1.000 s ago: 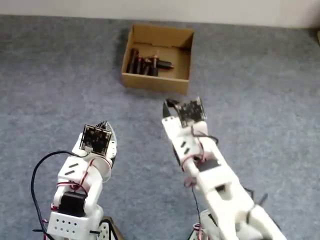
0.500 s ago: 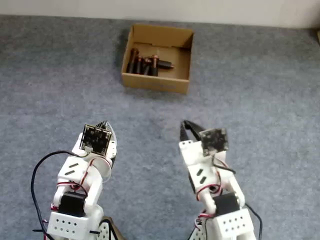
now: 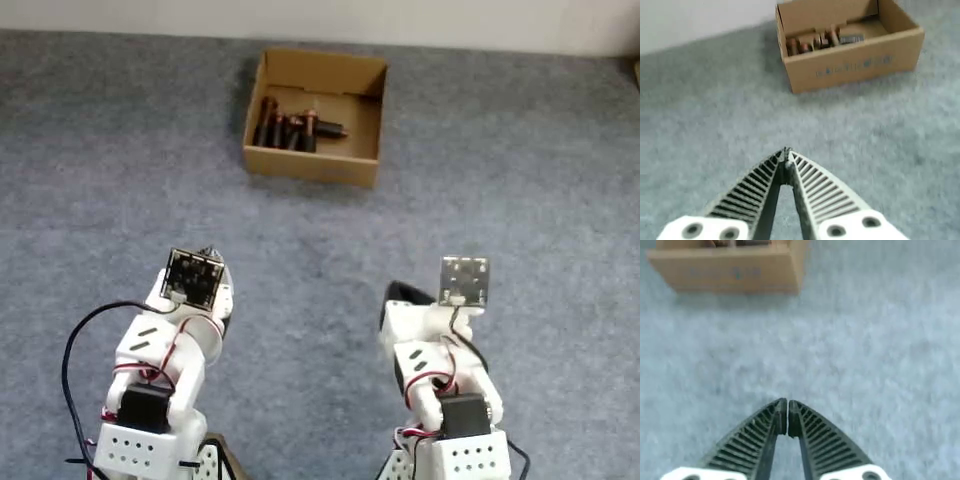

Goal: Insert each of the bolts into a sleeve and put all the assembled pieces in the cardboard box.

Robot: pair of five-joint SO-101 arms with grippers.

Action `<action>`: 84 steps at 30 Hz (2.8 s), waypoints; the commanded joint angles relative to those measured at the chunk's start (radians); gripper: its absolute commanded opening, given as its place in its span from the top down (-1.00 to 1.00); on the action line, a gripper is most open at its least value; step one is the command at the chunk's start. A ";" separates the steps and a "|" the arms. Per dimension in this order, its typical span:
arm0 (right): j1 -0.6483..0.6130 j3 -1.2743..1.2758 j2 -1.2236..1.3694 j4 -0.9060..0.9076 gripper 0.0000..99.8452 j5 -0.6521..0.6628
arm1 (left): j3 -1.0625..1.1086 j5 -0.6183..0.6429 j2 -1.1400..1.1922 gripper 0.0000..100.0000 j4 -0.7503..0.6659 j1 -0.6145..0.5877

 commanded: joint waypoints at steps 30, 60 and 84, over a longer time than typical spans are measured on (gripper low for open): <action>0.016 0.156 -0.007 0.306 0.99 -0.011 | 0.019 -0.003 -0.007 0.99 0.563 -0.217; 0.016 0.156 -0.007 0.306 0.99 -0.011 | 0.019 -0.003 -0.007 0.99 0.563 -0.216; 0.016 0.156 -0.007 0.308 0.99 -0.011 | 0.019 -0.003 -0.007 0.99 0.563 -0.216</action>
